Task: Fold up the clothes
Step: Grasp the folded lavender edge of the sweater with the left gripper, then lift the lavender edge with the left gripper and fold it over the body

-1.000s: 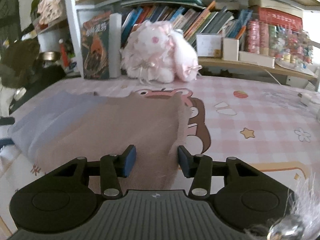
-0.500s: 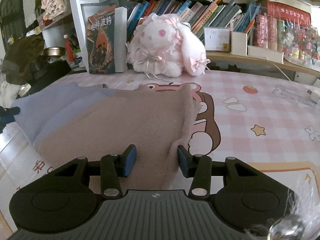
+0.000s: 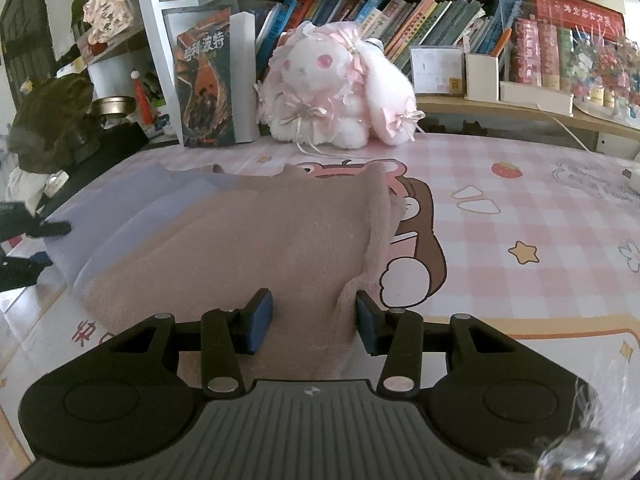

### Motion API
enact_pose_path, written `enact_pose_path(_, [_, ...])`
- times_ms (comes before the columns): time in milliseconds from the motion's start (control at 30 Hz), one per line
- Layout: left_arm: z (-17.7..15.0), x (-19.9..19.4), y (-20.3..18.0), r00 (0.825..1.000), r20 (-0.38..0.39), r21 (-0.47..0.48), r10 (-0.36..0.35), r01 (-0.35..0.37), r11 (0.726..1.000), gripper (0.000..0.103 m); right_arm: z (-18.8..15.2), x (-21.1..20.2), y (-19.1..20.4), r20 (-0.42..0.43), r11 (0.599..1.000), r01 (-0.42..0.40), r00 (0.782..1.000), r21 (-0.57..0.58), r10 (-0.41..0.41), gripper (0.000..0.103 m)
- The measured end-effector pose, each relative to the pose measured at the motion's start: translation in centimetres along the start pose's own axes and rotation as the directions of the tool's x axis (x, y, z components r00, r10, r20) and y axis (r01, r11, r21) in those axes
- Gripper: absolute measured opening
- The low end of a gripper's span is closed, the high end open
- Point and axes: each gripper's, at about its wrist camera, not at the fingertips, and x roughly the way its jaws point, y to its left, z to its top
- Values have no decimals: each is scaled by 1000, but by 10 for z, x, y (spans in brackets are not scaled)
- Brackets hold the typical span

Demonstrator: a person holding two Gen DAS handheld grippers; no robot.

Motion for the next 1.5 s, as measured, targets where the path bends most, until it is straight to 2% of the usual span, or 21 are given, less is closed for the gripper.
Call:
enact_pose_path(100, [2,5,-2,999,27,28,18,-19,999,31,-1,1,1,1,1000,-10,1000,0,10,43])
enact_pose_path(167, [3,7,-2,998,47,60,32,-34,998,16,-1,3,3,2,1000,-16,1000,-2,16,43])
enact_pose_path(267, [7,7,3,997,71,83,25,-31,996,11,0,5,7,1,1000,-30,1000,-8,30,43])
enact_pose_path(533, [36,-18,32,989,144,71,47,-58,996,11,14,23,27,-23,988,-155,988,-4,154,44])
enact_pose_path(800, [57,-46,53,970,218,66,109,-126,990,11,41,57,63,-2,971,-138,990,-195,140,44])
enact_pose_path(867, [63,-53,58,964,237,64,124,-143,988,11,44,63,68,-5,962,-161,986,-222,164,44])
enact_pose_path(1067, [61,-62,34,956,270,137,114,-156,978,11,39,81,79,-48,912,-245,969,-327,243,43])
enact_pose_path(1300, [60,-73,5,947,307,222,99,-172,960,10,43,89,66,-72,920,-308,951,-242,299,43])
enact_pose_path(1500, [55,-82,-25,938,337,308,78,-188,933,10,43,90,64,-78,921,-316,949,-226,307,44])
